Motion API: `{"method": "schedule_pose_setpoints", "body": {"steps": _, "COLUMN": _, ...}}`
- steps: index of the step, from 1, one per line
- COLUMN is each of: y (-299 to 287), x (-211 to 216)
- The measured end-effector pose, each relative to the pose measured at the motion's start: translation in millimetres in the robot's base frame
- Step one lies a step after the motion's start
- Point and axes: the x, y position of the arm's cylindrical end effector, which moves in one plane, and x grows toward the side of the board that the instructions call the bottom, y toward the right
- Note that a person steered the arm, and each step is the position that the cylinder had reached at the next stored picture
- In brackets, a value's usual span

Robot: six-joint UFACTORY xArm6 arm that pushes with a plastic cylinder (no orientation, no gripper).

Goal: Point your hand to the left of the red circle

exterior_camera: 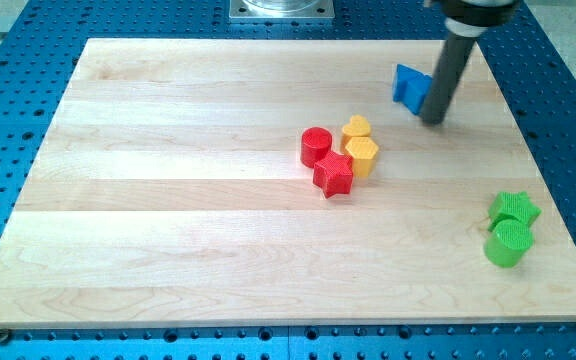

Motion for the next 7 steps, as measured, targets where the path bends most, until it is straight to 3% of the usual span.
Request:
{"method": "schedule_pose_setpoints", "body": {"steps": 2, "y": -0.2, "x": -52.0}}
{"method": "schedule_pose_setpoints", "body": {"steps": 3, "y": -5.4, "x": -39.8}}
{"method": "schedule_pose_setpoints", "body": {"steps": 5, "y": -68.3, "x": -21.1}}
{"method": "schedule_pose_setpoints", "body": {"steps": 7, "y": -71.0, "x": -20.5}}
